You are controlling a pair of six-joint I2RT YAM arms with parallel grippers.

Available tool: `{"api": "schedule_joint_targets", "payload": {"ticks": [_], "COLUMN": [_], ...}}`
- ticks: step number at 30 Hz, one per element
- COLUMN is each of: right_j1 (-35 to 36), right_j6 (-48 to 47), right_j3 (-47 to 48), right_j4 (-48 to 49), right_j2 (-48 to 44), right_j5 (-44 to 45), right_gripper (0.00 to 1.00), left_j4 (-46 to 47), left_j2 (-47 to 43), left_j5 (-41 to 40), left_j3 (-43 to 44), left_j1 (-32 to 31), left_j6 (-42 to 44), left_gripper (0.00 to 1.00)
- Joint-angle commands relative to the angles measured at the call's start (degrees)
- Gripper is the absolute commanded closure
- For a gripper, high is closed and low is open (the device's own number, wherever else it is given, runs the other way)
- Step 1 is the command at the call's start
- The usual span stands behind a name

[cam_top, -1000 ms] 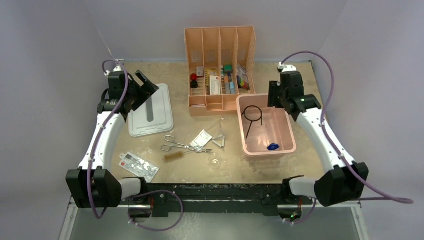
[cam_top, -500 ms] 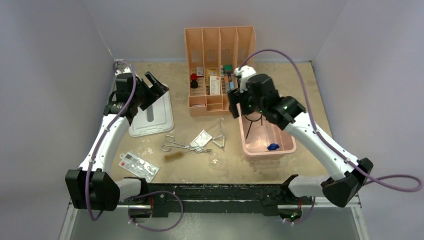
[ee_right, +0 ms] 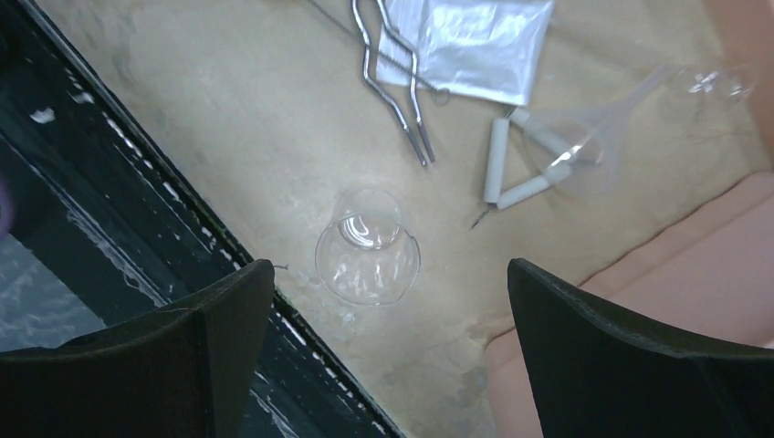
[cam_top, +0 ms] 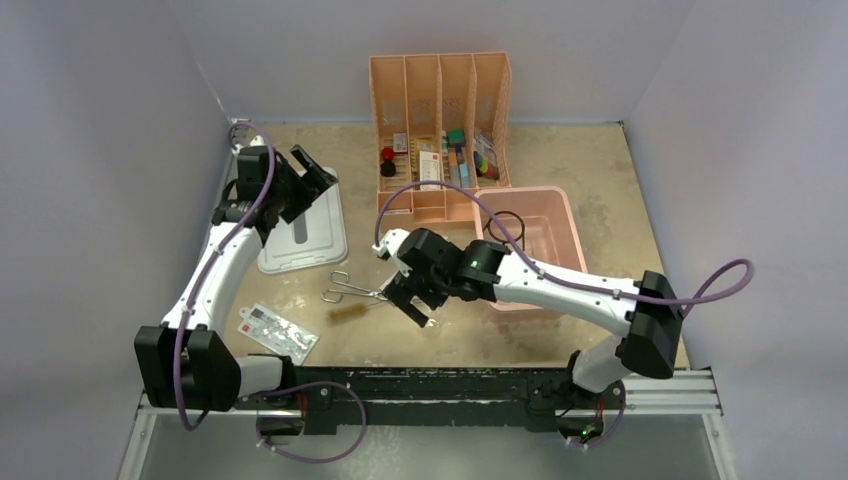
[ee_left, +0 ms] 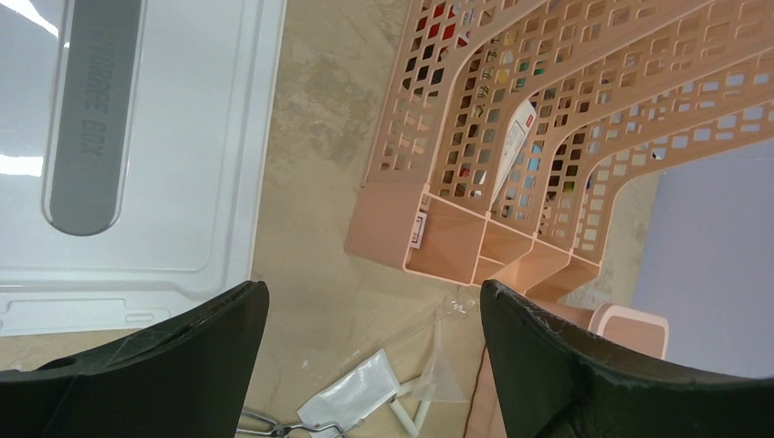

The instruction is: Organize the chemistry lab equipment

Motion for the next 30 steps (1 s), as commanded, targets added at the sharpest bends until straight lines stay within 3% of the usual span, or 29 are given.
{"api": "schedule_joint_targets", "payload": {"ticks": [1, 16, 25, 30], "right_j1": [0.31, 0.41, 0.5, 0.59], "right_j6": [1.36, 1.5, 0.7, 0.36], "right_j3": [-2.67, -5.97, -6.07, -5.53], "right_j4": [1.9, 3.12, 2.31, 1.52], "right_j2": [1.69, 10.41, 12.59, 12.4], "right_j5": [-2.67, -7.91, -5.43, -5.65], "right_gripper": [0.01, 0.05, 0.24, 0.46], "left_j4": [1.4, -0.91, -1.39, -1.62], "left_j2": [0.15, -0.34, -1.29, -2.09], "left_j5": [0.18, -1.41, -2.02, -2.19], "left_j3": [0.4, 0.91, 0.37, -0.21], "left_j1": [-0.01, 0.04, 0.04, 0.04], "left_j6": [-0.26, 0.83, 0.93, 0.81], "left_gripper": [0.14, 0.14, 0.14, 0.14]}}
